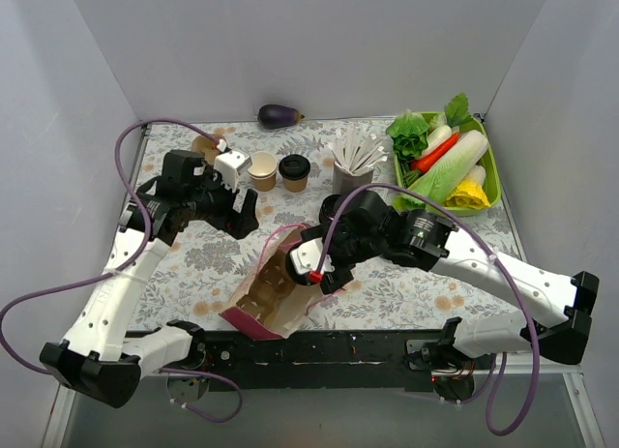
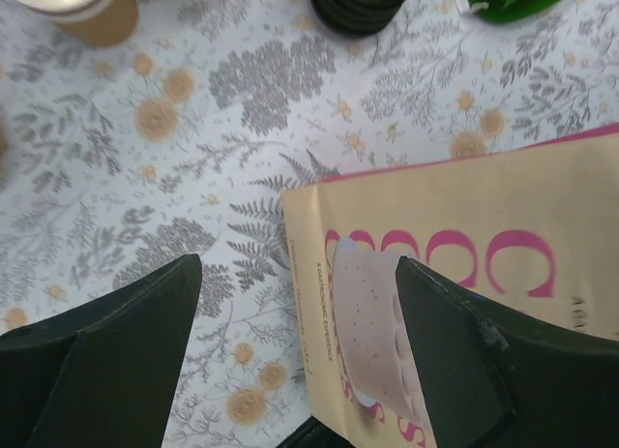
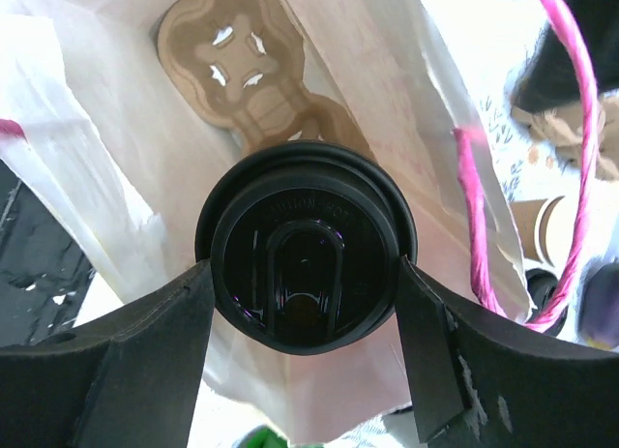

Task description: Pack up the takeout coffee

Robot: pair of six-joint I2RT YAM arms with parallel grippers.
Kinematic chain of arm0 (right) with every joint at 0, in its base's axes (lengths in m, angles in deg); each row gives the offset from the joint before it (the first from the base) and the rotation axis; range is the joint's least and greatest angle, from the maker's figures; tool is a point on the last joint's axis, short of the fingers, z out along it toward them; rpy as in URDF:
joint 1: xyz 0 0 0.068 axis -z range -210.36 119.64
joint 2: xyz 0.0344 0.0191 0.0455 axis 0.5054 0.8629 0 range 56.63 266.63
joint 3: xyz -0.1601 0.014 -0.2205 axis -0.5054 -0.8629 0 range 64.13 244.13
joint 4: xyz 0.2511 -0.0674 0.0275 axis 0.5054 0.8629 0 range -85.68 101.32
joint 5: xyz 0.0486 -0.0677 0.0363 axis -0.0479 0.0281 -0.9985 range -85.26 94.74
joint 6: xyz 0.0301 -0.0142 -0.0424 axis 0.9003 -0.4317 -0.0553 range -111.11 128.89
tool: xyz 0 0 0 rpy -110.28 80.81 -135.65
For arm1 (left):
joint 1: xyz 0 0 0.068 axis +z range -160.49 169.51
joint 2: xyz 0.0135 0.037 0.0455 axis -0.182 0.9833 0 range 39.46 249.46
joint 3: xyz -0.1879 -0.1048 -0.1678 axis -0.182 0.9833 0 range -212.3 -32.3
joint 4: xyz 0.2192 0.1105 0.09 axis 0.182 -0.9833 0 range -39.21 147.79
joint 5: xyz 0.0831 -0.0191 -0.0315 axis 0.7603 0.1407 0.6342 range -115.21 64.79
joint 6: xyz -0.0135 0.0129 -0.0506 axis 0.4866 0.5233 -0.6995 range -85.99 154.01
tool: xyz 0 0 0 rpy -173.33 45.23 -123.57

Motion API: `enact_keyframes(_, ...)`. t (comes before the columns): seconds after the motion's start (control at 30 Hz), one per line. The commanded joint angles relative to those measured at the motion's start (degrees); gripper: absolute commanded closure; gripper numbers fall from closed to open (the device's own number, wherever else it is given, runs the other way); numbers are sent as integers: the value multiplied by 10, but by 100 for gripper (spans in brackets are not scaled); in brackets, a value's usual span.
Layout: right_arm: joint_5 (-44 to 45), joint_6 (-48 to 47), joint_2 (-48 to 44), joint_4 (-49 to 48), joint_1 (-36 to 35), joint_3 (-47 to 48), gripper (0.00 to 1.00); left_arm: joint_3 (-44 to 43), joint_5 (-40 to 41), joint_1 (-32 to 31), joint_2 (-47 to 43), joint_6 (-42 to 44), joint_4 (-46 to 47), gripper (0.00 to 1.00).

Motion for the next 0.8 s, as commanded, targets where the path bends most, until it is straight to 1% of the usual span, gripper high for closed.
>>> enact_keyframes(0.0,-37,62,-30,52,11,17,99,43,-20,3,8,-1,23,18)
enact_keyframes(0.13,-81,16,6,54,7,48,99,35,30,6,37,-1,70,18)
enact_keyframes(0.2,-105,1,39,52,4,71,99,15,33,12,53,2,77,17)
enact_keyframes(0.3,-119,-14,71,14,2,70,99,-10,27,24,75,-4,73,17)
enact_keyframes(0.37,-123,-11,89,-40,0,66,99,-21,28,32,84,-8,54,18)
enact_keyframes(0.43,-129,2,98,-76,-4,55,99,-39,44,47,90,-8,37,18)
enact_keyframes(0.5,-134,28,98,-115,-4,38,99,-50,78,64,86,-6,31,16)
enact_keyframes(0.57,-126,50,88,-160,-4,2,99,-49,97,75,77,-8,37,14)
enact_keyframes(0.6,-109,73,87,-173,-2,-8,99,-48,111,80,74,-10,38,14)
enact_keyframes(0.67,-91,83,87,-195,0,-33,99,-43,120,82,68,-12,48,14)
enact_keyframes(0.77,-34,94,84,-226,1,-54,99,-47,122,83,70,-17,52,13)
